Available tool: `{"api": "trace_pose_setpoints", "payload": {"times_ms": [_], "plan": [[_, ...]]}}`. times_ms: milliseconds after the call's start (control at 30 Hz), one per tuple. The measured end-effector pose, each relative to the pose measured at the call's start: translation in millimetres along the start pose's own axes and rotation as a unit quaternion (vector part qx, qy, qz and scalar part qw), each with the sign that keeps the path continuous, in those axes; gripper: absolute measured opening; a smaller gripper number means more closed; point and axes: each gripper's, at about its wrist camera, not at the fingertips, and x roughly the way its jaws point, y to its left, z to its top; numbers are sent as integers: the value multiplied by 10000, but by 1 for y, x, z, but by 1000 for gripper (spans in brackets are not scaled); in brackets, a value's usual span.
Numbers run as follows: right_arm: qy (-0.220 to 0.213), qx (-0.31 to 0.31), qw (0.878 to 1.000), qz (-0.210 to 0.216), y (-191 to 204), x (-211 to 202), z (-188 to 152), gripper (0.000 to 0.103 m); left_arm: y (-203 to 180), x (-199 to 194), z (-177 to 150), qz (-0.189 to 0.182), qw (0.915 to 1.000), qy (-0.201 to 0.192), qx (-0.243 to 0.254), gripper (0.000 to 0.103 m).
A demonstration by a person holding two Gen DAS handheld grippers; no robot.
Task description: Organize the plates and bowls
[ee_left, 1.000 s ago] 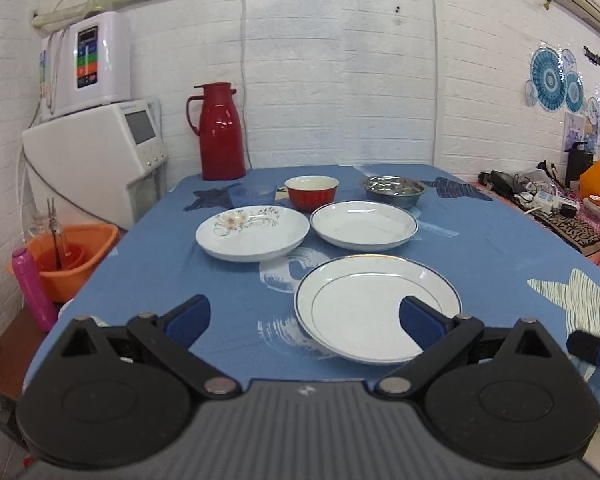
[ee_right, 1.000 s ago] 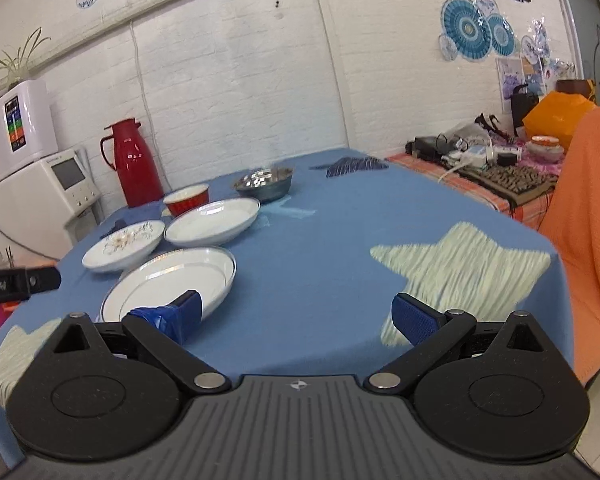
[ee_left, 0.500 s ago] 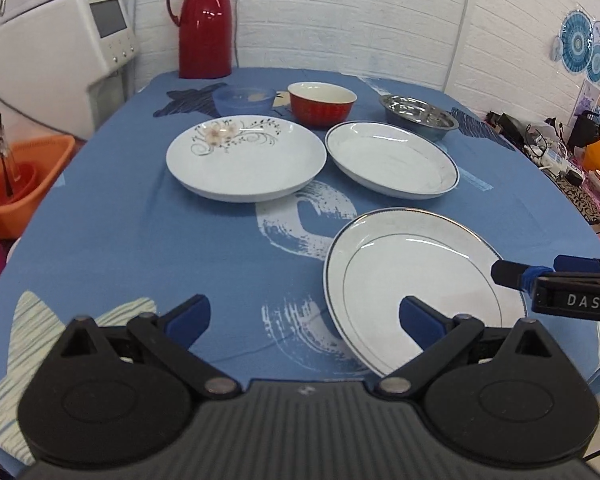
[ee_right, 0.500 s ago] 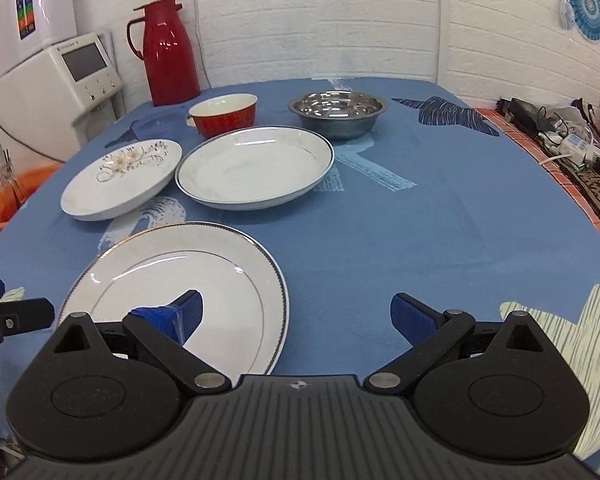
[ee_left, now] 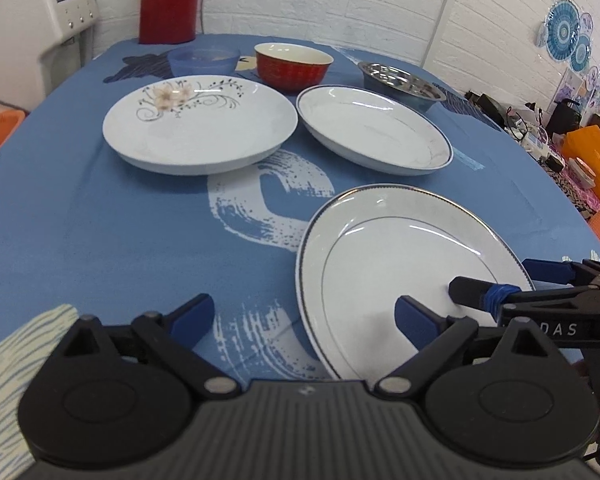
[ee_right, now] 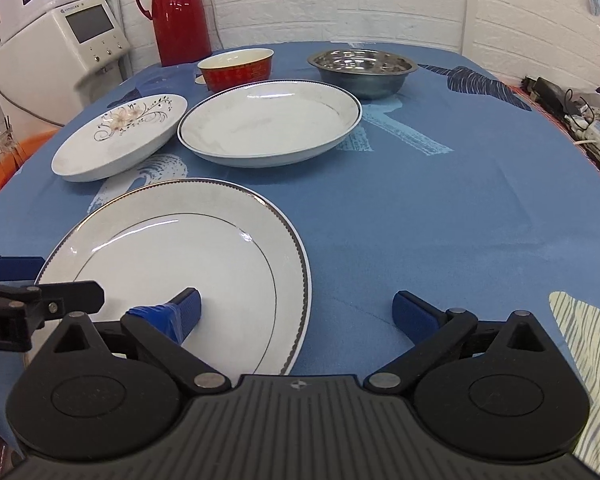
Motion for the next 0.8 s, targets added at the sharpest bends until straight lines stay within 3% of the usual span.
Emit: {"api": "trace_pose_setpoints", "payload": {"times_ms": [100,167,267,367,433,467,500,567,600,633,800], "plan": [[98,-21,9999,16,-1,0,3,90,-7,2,1,64,9998,-18,174,83],[151,-22,9999,20,0,2,5,90,-12,4,1,166,9995,-4,284,83],[127,-249,9992,279,3,3,6,88,-18,6,-1,327,9988,0,373,81],[75,-520,9972,537,5,1,3,81,-22,4,1,322,9988,50,375,71],[65,-594,9960,658,4,0,7,63,-25,2,3,145,9989,87,442,51],[36,-583,9955,750,3,-1,11,33,-26,3,4,146,9988,108,458,51],[63,-554,9962,664,4,-1,14,28,-26,4,5,125,9988,100,456,48],[99,-566,9959,698,3,1,17,28,-21,3,6,57,9994,75,338,34],[117,-474,9962,718,2,1,17,28,-17,3,7,-36,9997,69,215,20],[123,-440,9964,715,3,0,16,28,-13,2,7,-111,9998,65,148,13],[59,-214,9967,786,10,-7,13,29,-6,0,10,-118,9999,101,10,13]]}}
